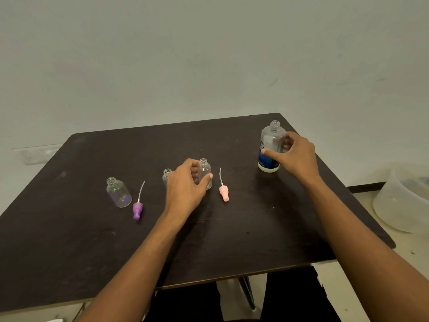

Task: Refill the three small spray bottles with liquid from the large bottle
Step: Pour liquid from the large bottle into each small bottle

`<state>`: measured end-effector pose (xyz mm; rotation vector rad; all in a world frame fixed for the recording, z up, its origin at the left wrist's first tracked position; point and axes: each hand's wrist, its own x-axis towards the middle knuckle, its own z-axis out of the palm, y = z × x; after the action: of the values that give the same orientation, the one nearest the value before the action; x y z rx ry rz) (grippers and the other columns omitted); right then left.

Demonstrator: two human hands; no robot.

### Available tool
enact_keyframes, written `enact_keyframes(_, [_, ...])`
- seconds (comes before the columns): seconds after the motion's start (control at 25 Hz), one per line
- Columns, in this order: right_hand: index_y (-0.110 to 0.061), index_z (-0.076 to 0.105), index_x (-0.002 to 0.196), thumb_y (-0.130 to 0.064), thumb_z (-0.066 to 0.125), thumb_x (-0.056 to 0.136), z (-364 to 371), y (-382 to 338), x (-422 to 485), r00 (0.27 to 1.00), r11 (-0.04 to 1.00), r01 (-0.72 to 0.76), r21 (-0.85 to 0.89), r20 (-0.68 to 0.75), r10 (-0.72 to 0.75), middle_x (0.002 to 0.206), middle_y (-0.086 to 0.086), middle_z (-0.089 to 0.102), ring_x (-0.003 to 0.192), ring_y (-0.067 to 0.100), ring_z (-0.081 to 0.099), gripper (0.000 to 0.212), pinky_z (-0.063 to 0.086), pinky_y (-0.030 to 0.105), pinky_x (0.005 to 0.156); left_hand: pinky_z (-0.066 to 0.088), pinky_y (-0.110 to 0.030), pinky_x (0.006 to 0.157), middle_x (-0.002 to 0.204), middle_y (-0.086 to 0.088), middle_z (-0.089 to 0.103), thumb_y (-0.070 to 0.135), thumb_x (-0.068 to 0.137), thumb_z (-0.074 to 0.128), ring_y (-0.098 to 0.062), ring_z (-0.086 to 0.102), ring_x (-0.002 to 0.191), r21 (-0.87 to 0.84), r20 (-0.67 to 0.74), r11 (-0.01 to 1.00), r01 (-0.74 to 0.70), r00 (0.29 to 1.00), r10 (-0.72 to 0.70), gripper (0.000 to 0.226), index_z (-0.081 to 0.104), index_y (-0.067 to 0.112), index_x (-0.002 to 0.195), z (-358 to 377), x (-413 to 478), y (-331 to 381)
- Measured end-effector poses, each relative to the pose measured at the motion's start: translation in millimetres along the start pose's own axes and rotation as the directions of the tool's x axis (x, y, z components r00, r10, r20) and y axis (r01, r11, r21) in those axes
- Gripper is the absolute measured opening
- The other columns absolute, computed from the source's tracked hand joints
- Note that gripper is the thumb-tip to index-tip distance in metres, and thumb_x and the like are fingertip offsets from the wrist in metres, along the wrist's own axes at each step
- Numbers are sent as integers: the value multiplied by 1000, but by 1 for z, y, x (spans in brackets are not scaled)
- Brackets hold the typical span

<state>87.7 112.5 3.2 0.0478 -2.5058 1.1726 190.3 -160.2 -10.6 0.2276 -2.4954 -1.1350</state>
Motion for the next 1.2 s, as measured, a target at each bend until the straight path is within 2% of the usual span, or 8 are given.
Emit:
enact_keyframes(0.16, [-14,68,127,-47,94,69,-10,-15,-3,1000,999,29,18,1,-29,120,3,74,102,12,67,71,54,23,86,62,-30,88,103,10,76,35,84,85,-4,71,93,-21,-27,999,-46,999,45,41,70,19,119,-6,5,10])
enact_keyframes(0.28, [-16,69,125,-44,94,71,-21,-30,-5,998,997,67,37,0,-67,107,-5,71,94,9,66,66,48,12,70,62,-29,89,104,9,76,37,84,85,-4,72,94,-27,-40,997,-79,996,78,42,71,19,120,-9,8,22])
enact_keyframes(0.44, [-18,70,120,-46,93,70,-37,-52,-9,990,989,143,49,-21,-142,102,-11,69,88,1,65,62,43,-1,69,62,-30,89,102,10,77,40,84,84,-3,72,90,-68,-58,990,-120,992,116,42,72,22,119,-13,8,37])
enact_keyframes(0.56, [-18,70,122,-49,92,70,-48,-66,-13,981,980,194,41,-36,-193,104,-11,69,94,7,66,65,44,3,74,62,-29,89,102,9,77,40,84,84,-3,73,91,-114,-63,984,-140,989,133,42,72,22,120,-18,8,48])
enact_keyframes(0.72, [-19,69,125,-57,89,69,-62,-82,-20,963,964,266,19,-56,-265,107,-11,69,98,7,66,71,45,6,77,59,-20,89,108,9,77,41,86,83,-2,72,93,-139,-70,976,-167,985,159,44,71,22,124,-29,3,64])
enact_keyframes(0.92, [-20,68,128,-64,85,68,-77,-101,-36,947,949,315,17,-68,-313,114,-7,72,99,8,66,76,43,6,76,49,-1,76,96,18,68,40,86,83,7,67,84,-151,-94,968,-200,978,187,44,70,22,125,-45,-9,78])
enact_keyframes(1.0, [-20,68,129,-64,84,68,-83,-107,-44,941,943,333,15,-75,-331,115,-6,72,100,9,66,77,43,5,76,49,-2,77,95,19,67,41,86,83,11,65,83,-156,-108,965,-213,974,198,44,71,23,125,-52,-15,82])
enact_keyframes(1.2, [-20,70,124,-64,86,68,-93,-114,-64,934,937,350,22,-81,-347,110,-7,73,98,9,68,73,47,9,78,57,-14,86,101,17,73,40,86,83,5,70,91,-180,-128,953,-243,966,223,43,71,25,124,-66,-29,85])
